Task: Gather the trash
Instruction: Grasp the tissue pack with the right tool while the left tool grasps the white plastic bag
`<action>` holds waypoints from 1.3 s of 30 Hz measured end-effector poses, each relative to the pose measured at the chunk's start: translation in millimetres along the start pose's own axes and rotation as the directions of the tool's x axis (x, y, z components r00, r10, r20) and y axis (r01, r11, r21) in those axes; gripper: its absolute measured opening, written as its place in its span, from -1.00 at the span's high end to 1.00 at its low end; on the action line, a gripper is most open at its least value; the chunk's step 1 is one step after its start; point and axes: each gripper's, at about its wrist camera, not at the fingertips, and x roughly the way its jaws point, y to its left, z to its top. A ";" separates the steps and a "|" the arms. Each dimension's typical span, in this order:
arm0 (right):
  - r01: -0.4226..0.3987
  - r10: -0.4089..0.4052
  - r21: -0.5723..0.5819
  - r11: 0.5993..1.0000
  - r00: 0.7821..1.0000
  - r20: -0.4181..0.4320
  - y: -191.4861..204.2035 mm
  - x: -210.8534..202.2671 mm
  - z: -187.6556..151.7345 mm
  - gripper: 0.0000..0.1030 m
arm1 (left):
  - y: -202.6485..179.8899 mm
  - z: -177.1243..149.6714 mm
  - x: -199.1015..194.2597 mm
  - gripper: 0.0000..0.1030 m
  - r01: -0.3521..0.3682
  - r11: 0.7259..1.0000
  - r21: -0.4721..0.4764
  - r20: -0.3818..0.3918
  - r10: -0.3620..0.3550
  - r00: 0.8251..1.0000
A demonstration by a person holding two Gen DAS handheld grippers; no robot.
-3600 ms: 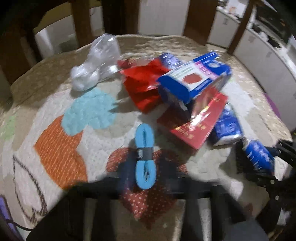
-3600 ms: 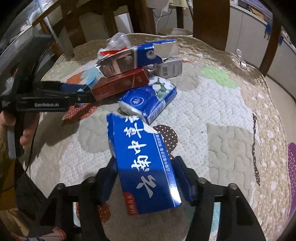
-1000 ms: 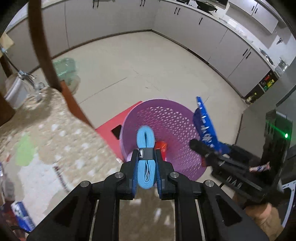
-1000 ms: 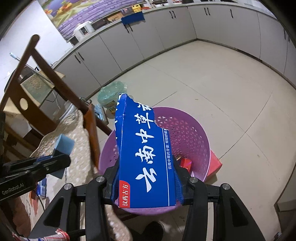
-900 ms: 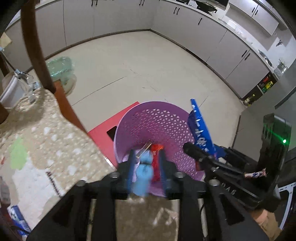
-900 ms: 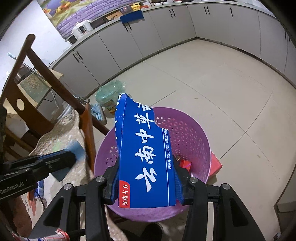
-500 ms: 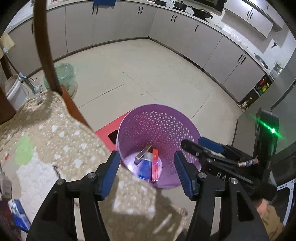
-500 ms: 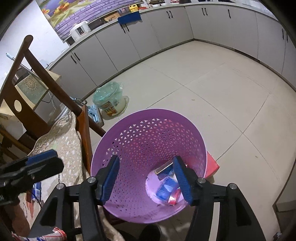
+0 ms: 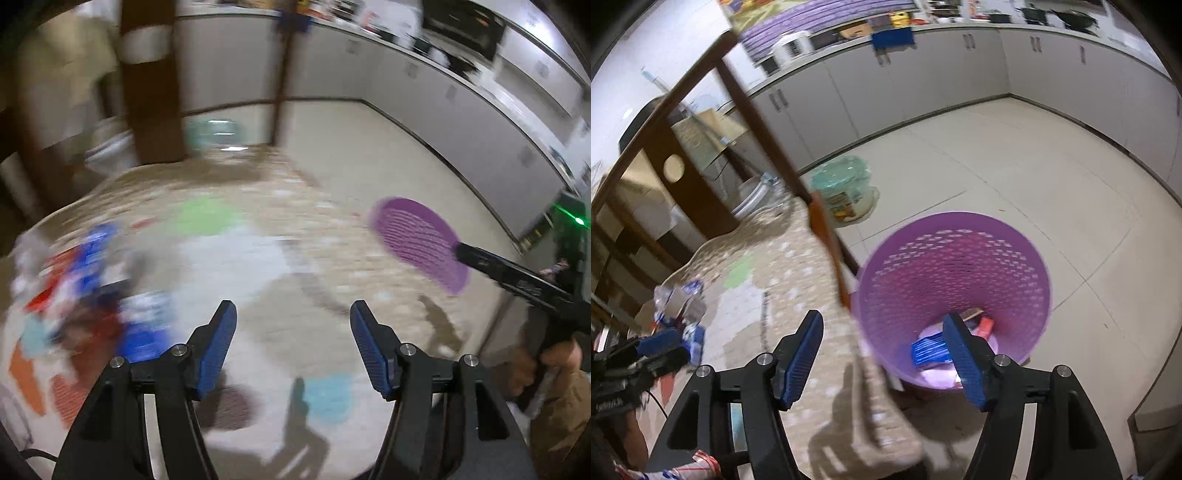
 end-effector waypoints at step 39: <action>-0.173 0.027 -0.440 0.881 0.948 -0.317 317.7 154.8 -88.2 -0.15 | 306.9 -8.6 46.4 0.29 -0.251 0.952 -0.176 -0.094 0.238 0.967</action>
